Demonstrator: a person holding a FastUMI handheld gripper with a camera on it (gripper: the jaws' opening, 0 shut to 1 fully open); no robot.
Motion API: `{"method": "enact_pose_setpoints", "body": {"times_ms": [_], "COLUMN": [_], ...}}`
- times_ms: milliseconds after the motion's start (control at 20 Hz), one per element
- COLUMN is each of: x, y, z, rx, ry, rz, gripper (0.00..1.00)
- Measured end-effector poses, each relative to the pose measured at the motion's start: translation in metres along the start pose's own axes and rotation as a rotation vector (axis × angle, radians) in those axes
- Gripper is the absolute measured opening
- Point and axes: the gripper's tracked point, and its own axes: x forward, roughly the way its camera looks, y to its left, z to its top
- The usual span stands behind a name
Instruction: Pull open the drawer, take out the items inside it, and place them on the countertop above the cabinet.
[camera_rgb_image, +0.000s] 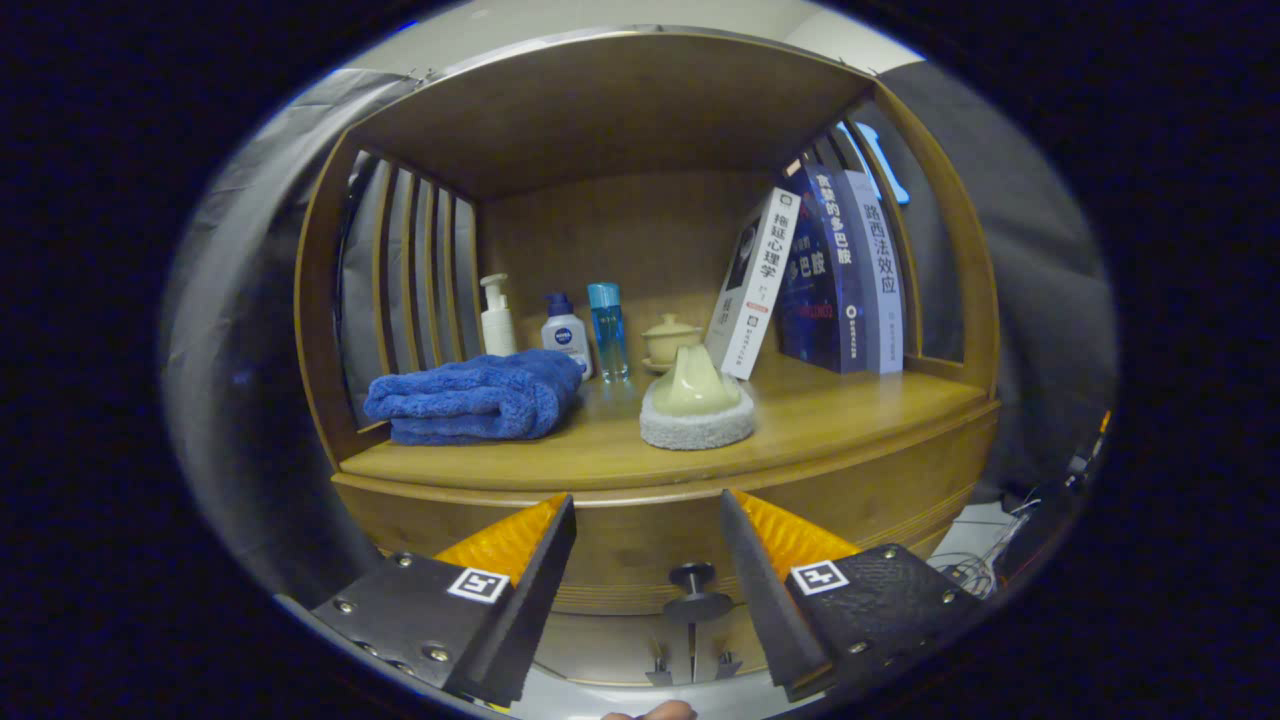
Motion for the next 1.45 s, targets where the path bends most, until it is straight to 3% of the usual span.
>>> {"method": "enact_pose_setpoints", "body": {"times_ms": [550, 750, 1450], "x": [-0.091, -0.129, -0.232], "y": [0.005, 0.010, -0.004], "z": [0.133, 0.172, 0.193], "rx": [-0.130, -0.119, -0.090], "ry": [-0.175, -0.227, -0.287], "rz": [-0.082, -0.091, -0.157], "gripper": [0.87, 0.87, 0.87]}}
